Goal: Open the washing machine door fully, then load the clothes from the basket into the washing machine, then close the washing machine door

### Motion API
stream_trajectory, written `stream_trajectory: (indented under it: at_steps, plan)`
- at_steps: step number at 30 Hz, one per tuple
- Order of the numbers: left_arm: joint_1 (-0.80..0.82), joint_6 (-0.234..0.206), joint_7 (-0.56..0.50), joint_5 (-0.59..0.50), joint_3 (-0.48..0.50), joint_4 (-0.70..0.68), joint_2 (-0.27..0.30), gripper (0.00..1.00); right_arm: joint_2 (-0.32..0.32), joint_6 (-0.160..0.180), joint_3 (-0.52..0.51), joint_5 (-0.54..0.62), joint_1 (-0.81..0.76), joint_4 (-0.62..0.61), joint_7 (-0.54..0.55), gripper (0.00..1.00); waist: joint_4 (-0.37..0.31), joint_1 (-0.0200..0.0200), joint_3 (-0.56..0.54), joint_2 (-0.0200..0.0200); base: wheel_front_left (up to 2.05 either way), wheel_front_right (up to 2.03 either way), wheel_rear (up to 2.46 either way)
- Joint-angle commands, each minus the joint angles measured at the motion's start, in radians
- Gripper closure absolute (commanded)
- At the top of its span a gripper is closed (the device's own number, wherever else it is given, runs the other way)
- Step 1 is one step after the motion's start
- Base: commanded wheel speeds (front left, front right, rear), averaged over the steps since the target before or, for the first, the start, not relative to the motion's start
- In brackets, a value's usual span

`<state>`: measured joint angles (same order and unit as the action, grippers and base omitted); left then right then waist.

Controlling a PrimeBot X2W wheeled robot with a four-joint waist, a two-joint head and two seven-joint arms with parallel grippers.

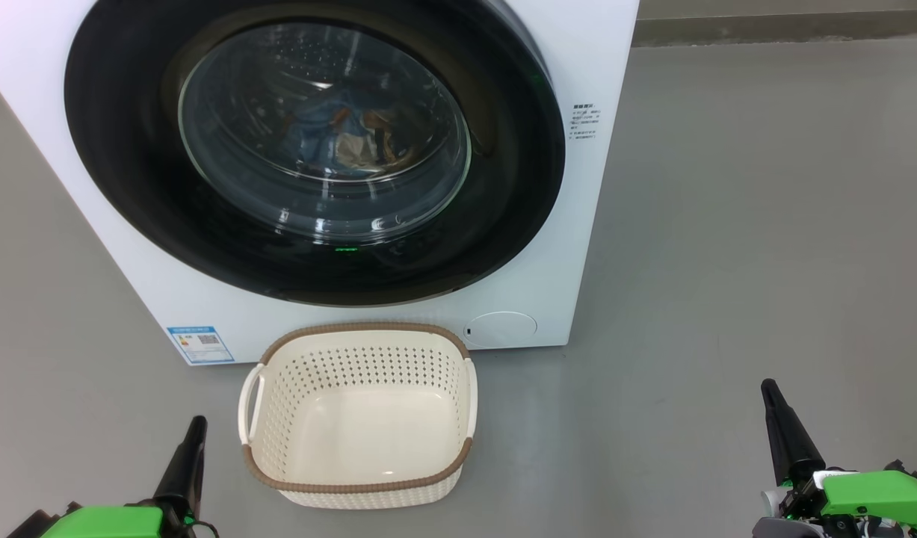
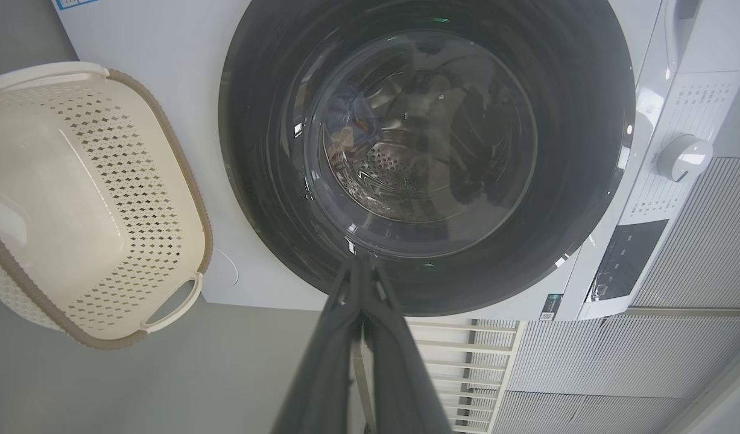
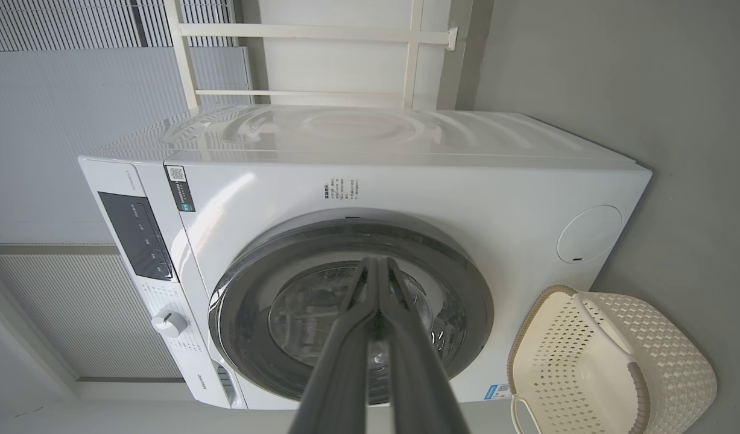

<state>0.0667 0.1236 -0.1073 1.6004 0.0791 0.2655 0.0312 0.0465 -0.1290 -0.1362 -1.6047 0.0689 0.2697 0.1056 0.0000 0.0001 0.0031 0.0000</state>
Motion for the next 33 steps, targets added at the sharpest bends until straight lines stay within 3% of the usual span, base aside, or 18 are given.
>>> stream_trajectory:
  at_steps: [1,33]
  plan:
    - [0.041,0.007,-0.006,0.008,0.034,-0.02,0.019,1.0,0.004,-0.002,0.022,-0.004,0.039,-0.025,0.008,1.0,0.0,0.0,0.0,0.0,0.0,0.0,0.0]
    - [0.041,0.007,-0.006,0.008,0.034,-0.02,0.019,1.0,0.004,-0.002,0.023,-0.004,0.039,-0.025,0.008,1.0,0.0,-0.0001,0.0,0.0,0.0,0.0,0.0]
